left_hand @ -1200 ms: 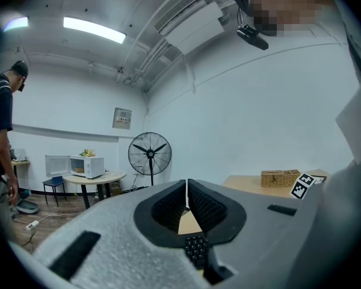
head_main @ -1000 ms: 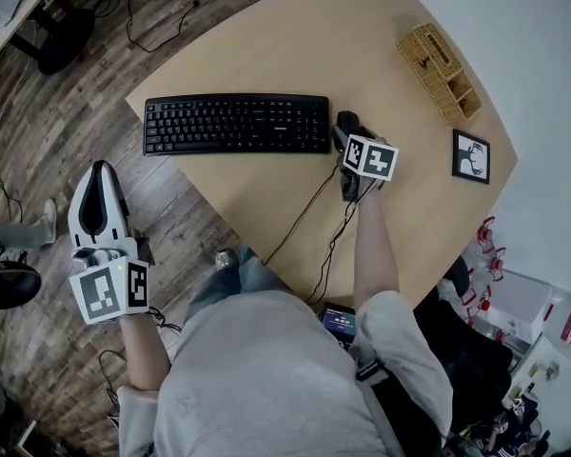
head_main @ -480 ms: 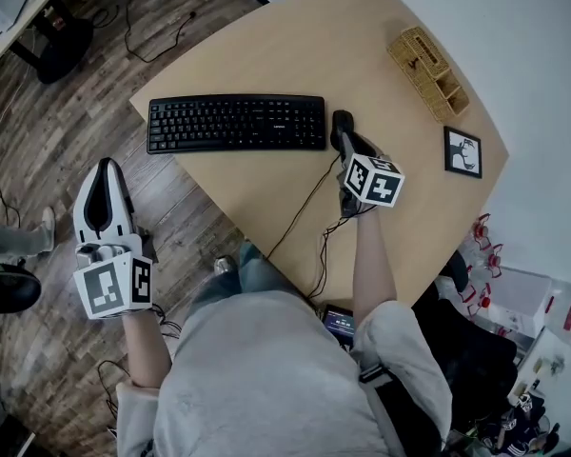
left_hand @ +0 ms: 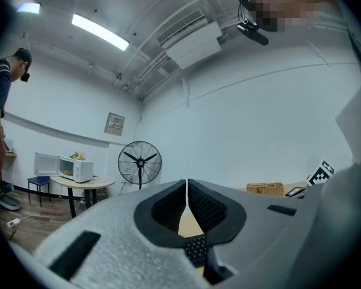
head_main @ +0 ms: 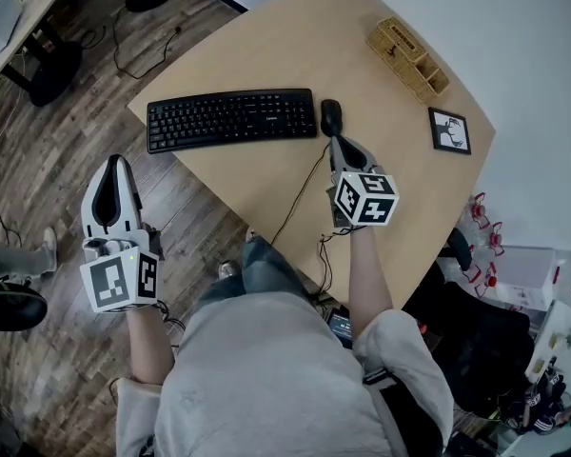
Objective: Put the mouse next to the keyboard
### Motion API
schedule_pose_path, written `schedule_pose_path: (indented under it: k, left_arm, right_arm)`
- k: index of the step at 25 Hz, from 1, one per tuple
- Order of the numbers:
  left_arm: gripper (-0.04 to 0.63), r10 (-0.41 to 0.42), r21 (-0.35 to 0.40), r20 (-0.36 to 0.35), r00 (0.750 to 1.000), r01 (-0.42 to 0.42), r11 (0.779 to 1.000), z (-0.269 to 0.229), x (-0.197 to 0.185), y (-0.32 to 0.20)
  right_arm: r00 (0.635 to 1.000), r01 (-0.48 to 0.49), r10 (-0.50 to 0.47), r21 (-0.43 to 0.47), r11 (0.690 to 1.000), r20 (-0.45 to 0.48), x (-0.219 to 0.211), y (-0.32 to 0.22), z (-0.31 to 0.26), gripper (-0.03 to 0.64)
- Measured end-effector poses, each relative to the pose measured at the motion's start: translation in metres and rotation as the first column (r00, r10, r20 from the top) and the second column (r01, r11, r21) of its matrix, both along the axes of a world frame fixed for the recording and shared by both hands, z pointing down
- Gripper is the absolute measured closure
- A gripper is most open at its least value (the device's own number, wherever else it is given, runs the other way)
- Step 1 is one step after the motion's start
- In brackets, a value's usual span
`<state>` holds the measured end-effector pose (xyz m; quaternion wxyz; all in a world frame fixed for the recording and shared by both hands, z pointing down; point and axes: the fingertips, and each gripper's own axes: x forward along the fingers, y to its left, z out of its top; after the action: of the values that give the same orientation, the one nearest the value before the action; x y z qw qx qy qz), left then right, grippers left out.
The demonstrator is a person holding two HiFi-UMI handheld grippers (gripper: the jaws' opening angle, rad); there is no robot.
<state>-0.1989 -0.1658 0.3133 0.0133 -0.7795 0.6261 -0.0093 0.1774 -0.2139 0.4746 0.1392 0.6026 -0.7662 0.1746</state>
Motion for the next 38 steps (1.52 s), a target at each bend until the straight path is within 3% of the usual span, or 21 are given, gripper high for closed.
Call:
schedule_pose_path:
  k: [17,38]
  left_arm:
    - [0.577,0.104,0.053,-0.010,0.994,-0.104,0.993,-0.016,-0.002,0.051]
    - [0.577,0.162,0.084,0.004,0.987,-0.162,0.983,-0.028,0.000,0.094]
  right_arm:
    - [0.999,-0.014,0.021,0.199,0.980,-0.031,-0.038,0.094,-0.083,0.601]
    - [0.999,-0.011,0.029,0.421,0.907,-0.037,-0.066,0.162,-0.172,0.601]
